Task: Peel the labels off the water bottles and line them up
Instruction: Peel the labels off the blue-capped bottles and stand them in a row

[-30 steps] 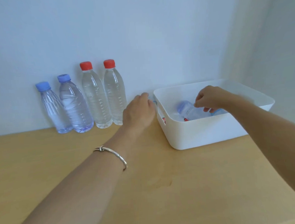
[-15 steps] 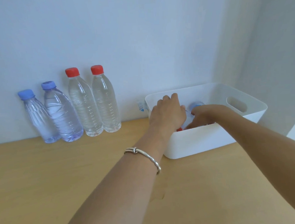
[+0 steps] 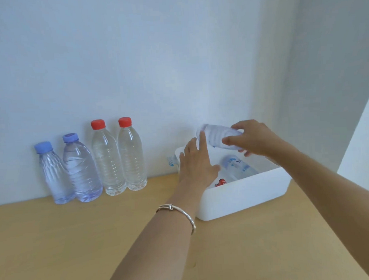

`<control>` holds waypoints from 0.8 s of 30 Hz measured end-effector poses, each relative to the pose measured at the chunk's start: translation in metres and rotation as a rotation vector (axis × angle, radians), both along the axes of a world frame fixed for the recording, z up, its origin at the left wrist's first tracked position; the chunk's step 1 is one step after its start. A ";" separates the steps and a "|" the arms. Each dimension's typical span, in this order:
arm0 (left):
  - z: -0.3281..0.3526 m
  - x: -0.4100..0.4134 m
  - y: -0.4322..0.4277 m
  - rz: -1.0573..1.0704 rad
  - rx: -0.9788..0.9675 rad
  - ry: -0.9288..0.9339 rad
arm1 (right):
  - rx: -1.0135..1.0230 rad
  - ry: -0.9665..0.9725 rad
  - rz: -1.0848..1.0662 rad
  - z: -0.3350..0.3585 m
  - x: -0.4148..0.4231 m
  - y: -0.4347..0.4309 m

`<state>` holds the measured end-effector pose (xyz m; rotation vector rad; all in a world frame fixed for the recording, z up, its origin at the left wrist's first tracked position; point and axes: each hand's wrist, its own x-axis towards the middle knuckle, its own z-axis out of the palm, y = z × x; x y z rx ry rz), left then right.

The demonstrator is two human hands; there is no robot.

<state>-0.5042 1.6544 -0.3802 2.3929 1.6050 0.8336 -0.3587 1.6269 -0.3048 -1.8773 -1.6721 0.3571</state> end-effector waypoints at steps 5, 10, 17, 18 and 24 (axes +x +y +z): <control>0.017 -0.012 0.001 0.102 0.382 -0.177 | 0.057 -0.162 0.062 0.053 -0.039 -0.034; 0.040 -0.064 -0.009 0.022 0.223 -0.017 | 0.109 -0.082 0.181 0.048 -0.079 -0.041; 0.022 -0.148 -0.046 0.131 -0.023 -0.552 | 0.203 0.355 0.373 0.027 -0.136 -0.038; 0.013 -0.156 -0.051 0.139 -0.049 -0.633 | 0.169 0.329 0.414 0.010 -0.147 -0.037; -0.041 -0.186 -0.066 0.183 -0.199 -0.763 | 0.033 0.436 0.581 -0.090 -0.194 -0.037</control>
